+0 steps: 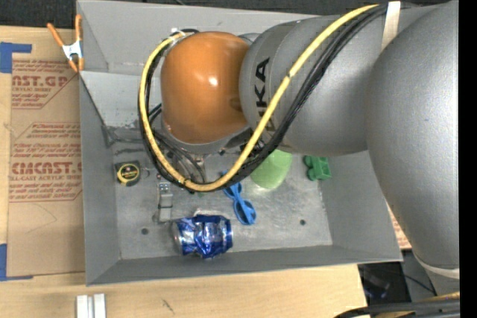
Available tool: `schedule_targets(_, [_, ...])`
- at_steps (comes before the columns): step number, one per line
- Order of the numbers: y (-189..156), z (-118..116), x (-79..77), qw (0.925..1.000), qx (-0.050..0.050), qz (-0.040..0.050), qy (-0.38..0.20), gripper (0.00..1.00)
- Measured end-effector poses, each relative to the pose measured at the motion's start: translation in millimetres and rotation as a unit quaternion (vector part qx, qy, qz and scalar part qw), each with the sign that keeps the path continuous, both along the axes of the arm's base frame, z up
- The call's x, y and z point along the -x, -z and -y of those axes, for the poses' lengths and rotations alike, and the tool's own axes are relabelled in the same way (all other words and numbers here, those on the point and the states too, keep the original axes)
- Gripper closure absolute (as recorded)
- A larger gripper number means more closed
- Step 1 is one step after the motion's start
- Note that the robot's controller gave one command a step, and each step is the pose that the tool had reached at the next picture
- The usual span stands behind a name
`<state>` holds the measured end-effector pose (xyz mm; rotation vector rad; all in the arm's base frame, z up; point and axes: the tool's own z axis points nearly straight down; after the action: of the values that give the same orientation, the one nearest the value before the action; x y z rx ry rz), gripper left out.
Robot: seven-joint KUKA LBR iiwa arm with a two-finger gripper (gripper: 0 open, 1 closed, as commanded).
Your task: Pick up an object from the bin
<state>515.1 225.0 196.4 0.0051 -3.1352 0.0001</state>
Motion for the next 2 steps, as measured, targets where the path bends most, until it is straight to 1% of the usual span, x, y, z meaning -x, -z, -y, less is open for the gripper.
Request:
schedule_targets(1, [128.4,66.7,26.8,0.9947,-0.001,0.0048,-0.103,0.0])
schedule_targets(2, [95.4,112.8,29.1,0.9955,0.0,0.0038,-0.095,0.0])
